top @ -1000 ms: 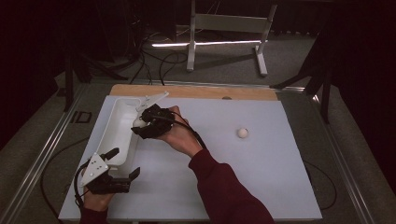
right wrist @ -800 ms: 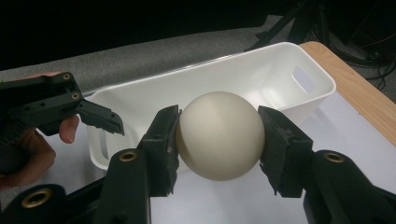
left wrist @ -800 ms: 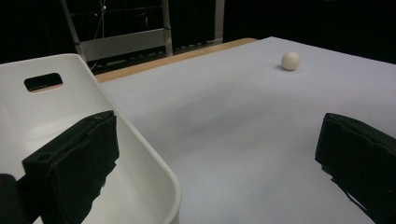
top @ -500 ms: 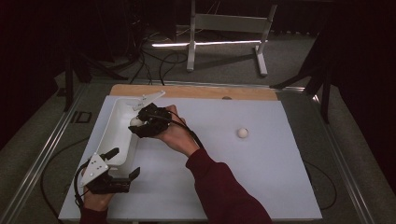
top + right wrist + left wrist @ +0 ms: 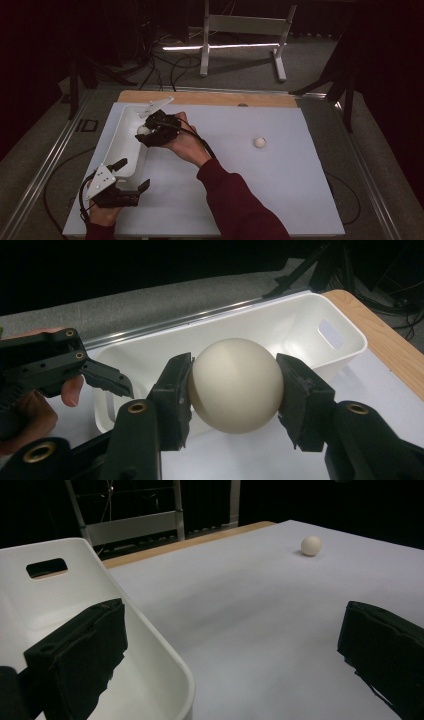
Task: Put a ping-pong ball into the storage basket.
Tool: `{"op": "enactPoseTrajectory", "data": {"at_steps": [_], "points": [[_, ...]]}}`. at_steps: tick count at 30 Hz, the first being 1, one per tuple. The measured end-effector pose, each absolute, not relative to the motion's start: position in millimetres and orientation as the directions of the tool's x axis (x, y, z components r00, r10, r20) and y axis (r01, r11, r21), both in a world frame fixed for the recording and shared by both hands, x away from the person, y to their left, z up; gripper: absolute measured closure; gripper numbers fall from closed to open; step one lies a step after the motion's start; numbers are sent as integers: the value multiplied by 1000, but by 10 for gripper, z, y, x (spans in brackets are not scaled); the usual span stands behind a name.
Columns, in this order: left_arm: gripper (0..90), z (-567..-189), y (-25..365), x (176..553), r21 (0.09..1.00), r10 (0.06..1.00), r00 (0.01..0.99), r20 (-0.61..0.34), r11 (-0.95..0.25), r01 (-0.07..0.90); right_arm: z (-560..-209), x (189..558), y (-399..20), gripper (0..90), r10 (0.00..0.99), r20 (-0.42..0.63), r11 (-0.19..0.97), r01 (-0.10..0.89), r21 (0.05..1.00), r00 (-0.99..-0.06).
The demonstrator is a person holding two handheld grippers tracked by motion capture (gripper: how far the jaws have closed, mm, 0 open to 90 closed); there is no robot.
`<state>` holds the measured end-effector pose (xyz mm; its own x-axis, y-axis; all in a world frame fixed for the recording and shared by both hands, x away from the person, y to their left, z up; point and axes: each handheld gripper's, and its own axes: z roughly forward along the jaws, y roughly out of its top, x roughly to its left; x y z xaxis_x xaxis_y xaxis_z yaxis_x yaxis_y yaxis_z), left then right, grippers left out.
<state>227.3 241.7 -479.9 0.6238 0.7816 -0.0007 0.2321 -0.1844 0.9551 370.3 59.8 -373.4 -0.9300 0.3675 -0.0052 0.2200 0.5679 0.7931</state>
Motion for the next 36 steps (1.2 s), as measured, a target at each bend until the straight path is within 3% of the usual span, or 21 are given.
{"op": "enactPoseTrajectory", "data": {"at_steps": [36], "points": [[4,-4802,2404,2278,954,777,629,-1,-187,233,-3736,3732,834,506,357,8,572,226,788,-934]]}}
